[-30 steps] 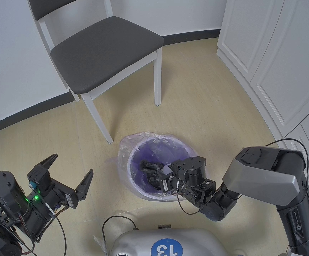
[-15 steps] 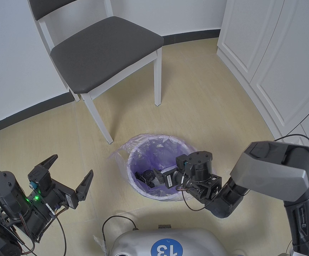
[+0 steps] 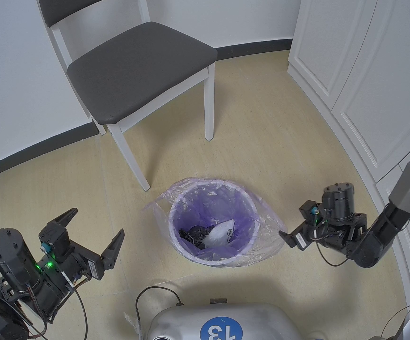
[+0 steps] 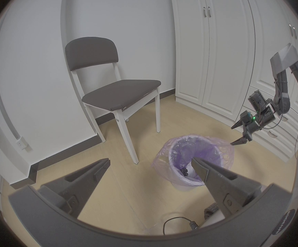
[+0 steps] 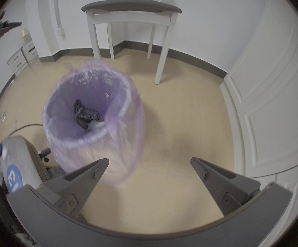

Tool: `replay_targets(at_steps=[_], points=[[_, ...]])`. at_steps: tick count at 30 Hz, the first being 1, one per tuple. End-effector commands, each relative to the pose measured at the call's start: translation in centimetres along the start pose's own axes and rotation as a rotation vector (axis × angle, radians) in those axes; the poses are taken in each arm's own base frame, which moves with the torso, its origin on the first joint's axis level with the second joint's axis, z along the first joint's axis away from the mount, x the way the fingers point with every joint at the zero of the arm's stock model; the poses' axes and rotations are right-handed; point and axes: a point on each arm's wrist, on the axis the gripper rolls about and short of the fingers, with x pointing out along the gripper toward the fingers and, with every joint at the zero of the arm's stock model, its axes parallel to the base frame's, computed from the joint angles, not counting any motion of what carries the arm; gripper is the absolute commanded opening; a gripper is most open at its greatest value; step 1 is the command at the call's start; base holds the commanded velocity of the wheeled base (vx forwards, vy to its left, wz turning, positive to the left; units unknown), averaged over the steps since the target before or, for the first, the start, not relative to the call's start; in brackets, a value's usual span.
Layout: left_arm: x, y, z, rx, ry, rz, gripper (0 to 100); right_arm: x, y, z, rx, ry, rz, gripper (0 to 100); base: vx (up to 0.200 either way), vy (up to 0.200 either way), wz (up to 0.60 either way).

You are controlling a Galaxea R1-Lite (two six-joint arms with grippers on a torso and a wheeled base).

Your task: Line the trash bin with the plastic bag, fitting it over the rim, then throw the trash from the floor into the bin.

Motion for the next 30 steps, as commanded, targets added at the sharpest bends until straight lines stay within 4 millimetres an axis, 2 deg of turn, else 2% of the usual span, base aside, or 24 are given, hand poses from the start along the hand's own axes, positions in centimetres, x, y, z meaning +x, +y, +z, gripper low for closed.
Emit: replay_targets(at_steps=[1,9,14,16,23,27,30], points=[[-0.3,-0.1,-0.5,0.010,0.029,-0.009,100,1.1,-0.3,-1.5,0.004,0.055,0.005,100,0.000,0.000,0.00],[0.0,-0.1,-0.8,0.012,0.047,-0.008,100,7.2,2.6,-3.4,0.017,0.074,0.043,100,0.000,0.000,0.00],[0.1,-0.1,-0.9,0.013,0.054,-0.007,100,9.8,3.6,-4.0,0.018,0.087,0.054,100,0.000,0.000,0.00],[0.1,-0.2,-0.9,0.013,0.055,-0.008,100,10.3,3.6,-4.0,0.018,0.095,0.054,100,0.000,0.000,0.00],[0.2,-0.3,-1.0,0.015,0.063,-0.014,100,15.0,2.7,-0.2,0.063,0.072,0.041,100,0.000,0.000,0.00],[0.2,-0.2,-1.1,0.013,0.065,-0.009,100,18.8,2.8,0.4,0.091,0.018,0.006,100,0.000,0.000,0.00],[0.2,-0.2,-1.1,0.012,0.065,-0.009,100,19.7,2.9,-0.1,0.095,0.053,0.014,100,0.000,0.000,0.00]])
